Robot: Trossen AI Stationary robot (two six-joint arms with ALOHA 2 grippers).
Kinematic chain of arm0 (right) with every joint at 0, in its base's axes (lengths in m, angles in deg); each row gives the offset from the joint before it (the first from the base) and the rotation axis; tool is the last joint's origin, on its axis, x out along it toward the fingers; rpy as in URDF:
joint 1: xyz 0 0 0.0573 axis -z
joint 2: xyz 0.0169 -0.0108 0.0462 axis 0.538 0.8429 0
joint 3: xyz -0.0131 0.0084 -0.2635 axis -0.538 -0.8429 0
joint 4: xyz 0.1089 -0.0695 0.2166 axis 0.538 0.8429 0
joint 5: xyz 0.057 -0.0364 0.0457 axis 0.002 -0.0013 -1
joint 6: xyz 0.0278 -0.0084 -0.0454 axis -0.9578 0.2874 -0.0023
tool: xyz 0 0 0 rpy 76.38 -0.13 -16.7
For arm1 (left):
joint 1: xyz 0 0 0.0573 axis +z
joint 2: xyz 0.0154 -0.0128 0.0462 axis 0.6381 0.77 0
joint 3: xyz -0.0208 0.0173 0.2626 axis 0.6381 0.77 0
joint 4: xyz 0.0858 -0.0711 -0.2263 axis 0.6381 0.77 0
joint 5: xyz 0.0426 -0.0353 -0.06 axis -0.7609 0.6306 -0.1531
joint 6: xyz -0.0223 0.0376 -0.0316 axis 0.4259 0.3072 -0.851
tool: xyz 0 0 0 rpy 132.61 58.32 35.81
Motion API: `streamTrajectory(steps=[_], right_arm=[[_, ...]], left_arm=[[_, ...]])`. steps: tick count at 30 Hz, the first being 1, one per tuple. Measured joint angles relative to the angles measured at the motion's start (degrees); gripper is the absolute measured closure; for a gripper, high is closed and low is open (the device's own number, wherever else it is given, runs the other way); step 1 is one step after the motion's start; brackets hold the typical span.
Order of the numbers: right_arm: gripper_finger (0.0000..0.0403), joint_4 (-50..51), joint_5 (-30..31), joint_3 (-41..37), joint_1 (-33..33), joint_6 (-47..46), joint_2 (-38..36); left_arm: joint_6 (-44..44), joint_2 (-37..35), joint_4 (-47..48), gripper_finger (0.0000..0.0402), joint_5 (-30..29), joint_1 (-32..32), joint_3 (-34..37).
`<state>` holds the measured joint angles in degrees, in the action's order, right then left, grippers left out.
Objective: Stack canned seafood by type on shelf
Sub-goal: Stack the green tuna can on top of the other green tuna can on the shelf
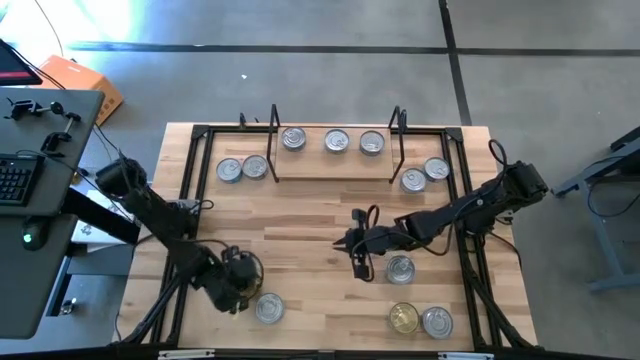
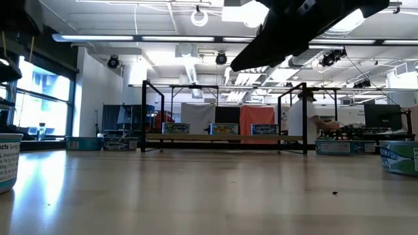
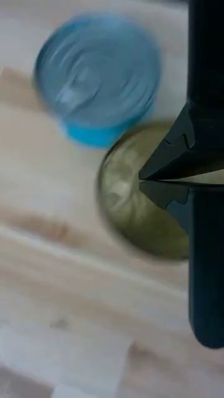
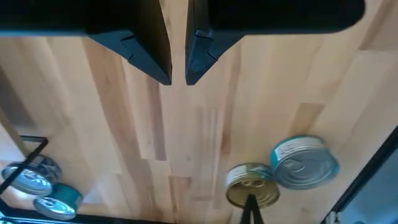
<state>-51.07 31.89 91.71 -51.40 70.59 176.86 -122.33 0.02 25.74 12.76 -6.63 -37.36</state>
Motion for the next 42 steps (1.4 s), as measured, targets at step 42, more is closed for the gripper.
streamTrajectory(steps=[42], right_arm=[[0.0366,12.2,15.9,0.0,-1.8,-14.0,-3.4]], left_arm=[[30.4,-1.5,-3.0,0.0301,-13.0,3.2,0.0]])
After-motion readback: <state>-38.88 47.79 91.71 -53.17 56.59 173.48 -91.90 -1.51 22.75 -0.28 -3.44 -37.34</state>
